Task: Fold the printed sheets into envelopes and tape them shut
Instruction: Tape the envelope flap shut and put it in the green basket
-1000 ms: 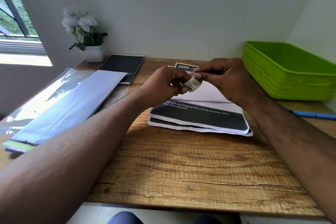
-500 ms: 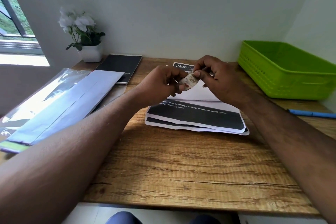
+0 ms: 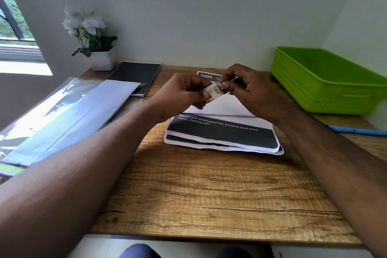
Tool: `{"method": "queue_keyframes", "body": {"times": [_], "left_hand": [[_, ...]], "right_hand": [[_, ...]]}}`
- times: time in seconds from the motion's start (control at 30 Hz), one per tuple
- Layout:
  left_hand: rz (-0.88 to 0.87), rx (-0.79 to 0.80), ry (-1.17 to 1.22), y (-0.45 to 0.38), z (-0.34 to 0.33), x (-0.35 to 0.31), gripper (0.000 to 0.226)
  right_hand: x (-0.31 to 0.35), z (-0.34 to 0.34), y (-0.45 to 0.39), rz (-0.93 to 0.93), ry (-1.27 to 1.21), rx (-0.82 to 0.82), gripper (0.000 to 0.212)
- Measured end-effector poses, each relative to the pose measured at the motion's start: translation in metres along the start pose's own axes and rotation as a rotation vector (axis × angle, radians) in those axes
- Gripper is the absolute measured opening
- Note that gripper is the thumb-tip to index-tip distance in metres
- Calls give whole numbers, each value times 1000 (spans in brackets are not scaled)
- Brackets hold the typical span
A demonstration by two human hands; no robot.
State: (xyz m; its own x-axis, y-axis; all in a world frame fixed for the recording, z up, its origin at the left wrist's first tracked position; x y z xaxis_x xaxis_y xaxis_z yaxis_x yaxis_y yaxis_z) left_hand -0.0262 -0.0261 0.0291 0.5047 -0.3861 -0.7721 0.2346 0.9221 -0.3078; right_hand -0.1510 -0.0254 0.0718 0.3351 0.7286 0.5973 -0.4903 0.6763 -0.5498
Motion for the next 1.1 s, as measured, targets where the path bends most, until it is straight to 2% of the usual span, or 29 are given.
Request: {"method": "queue_keyframes", "body": {"times": [0.2,0.33,0.7,1.1], "left_hand": [[-26,-19,-17,0,3,-3,18],[-80,-5,-43,1,1,-9,16],[-99,-7,-87,2,0,-10,18],[-52,-24,-88,2,2,-6,19]], "right_hand": [[-7,5,-3,-2,-110,-51,12],[-13,9,-4,-18,-166,-84,25],[3,4,-2,49,26,-18,7],[5,0,-1,75,73,20,9]]}}
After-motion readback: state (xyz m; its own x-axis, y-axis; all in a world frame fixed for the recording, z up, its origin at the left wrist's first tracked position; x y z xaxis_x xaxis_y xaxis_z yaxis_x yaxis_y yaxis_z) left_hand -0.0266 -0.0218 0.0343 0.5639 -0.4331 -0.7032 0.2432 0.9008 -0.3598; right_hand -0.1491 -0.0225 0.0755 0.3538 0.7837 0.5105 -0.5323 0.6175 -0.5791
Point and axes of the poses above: each hand's wrist, its own y-axis away from the middle knuckle, its own z-axis out of the back of the hand, x = y × z, the point moved 10 cm from there along -y, towards the middle knuckle, and after that the axes turned 12 degrees about -y, right-handed, at the moved point
